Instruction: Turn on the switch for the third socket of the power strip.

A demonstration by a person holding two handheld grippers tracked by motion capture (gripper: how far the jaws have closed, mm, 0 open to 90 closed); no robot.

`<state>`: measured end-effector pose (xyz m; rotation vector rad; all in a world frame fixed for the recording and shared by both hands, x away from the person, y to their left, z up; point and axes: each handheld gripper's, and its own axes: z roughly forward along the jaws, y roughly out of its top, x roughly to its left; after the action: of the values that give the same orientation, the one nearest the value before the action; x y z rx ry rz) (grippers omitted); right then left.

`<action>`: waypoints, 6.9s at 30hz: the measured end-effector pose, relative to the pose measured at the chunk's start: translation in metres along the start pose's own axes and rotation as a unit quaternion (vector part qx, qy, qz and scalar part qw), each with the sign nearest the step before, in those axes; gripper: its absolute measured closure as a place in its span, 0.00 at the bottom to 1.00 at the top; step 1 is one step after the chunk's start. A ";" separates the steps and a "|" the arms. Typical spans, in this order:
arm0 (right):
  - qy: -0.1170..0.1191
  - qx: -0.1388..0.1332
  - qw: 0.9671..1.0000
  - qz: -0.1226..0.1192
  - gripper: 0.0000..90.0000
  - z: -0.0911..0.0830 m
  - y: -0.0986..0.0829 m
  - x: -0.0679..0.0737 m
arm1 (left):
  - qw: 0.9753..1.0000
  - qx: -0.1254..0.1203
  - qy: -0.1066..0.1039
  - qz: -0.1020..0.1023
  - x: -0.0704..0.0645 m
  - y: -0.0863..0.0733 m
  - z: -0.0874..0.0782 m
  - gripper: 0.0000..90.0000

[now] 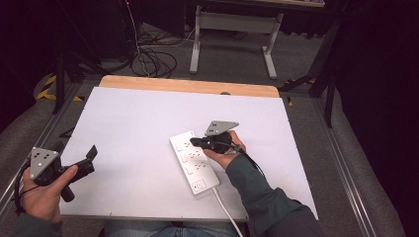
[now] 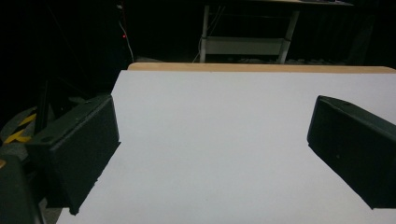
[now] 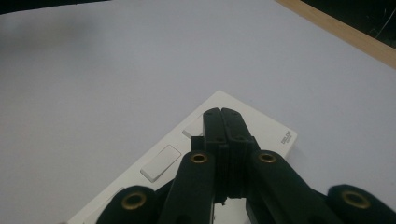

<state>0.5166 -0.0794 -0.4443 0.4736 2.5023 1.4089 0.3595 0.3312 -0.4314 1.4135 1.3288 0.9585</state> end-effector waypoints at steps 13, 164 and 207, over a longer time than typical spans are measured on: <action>0.017 0.007 1.000 -0.007 1.00 0.015 0.005 0.006 | 1.000 -0.001 0.002 -0.001 0.001 -0.001 -0.003 0.03; -0.057 -0.042 0.997 0.021 1.00 -0.068 -0.018 -0.009 | 0.998 0.010 -0.055 0.020 -0.020 0.006 0.033 0.03; -0.056 -0.085 0.994 0.031 0.76 -0.111 -0.045 -0.011 | 0.998 0.013 -0.055 0.021 -0.021 0.006 0.033 0.03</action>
<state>0.4803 -0.1925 -0.4257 0.5828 2.2739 1.5569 0.3908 0.3068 -0.4331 1.4966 1.2387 0.8807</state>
